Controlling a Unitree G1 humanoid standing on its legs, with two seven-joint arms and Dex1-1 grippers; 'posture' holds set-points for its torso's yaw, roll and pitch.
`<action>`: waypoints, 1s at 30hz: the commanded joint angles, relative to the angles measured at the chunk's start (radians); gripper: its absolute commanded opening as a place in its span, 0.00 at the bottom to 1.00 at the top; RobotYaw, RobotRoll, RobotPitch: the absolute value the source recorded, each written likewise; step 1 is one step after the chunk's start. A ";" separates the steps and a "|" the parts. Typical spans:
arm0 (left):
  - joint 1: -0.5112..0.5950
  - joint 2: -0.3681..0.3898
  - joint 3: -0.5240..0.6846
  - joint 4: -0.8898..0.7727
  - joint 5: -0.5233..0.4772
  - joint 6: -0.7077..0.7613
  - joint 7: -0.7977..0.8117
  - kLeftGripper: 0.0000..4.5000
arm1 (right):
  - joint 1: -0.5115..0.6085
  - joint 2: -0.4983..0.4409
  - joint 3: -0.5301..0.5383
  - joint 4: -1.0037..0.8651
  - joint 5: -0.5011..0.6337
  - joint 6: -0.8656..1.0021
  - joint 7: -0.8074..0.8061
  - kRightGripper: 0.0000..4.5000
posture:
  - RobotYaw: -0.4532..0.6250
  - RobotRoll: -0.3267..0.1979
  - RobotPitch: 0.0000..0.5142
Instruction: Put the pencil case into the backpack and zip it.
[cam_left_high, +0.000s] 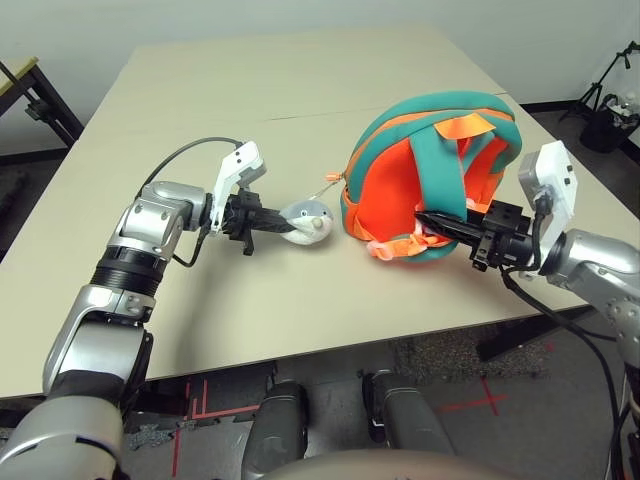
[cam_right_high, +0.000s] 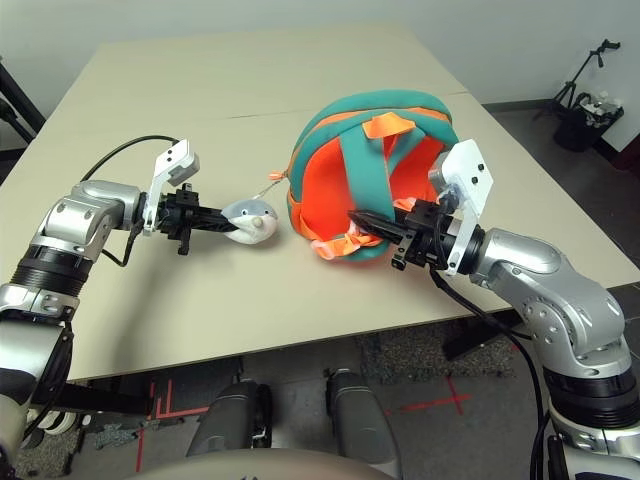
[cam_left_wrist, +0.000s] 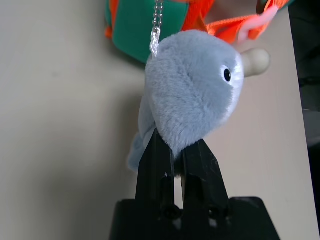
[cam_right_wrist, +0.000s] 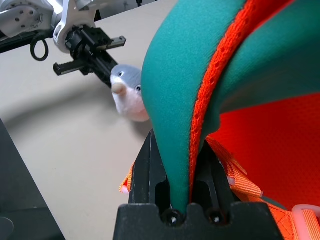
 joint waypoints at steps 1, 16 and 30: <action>0.025 0.024 0.017 -0.001 -0.002 0.034 0.004 0.00 | 0.006 -0.001 0.020 0.007 -0.011 -0.006 0.021 0.03 | 0.46 0.62 0.16; 0.036 0.136 0.126 -0.010 -0.047 0.108 0.018 1.00 | 0.085 -0.312 -0.158 0.107 0.026 0.040 0.293 0.99 | 0.49 0.62 0.16; 0.202 0.014 0.449 -0.029 -0.068 -0.092 0.449 1.00 | 0.011 -0.261 -0.281 0.667 -0.227 -0.287 0.200 0.99 | 0.54 0.62 0.17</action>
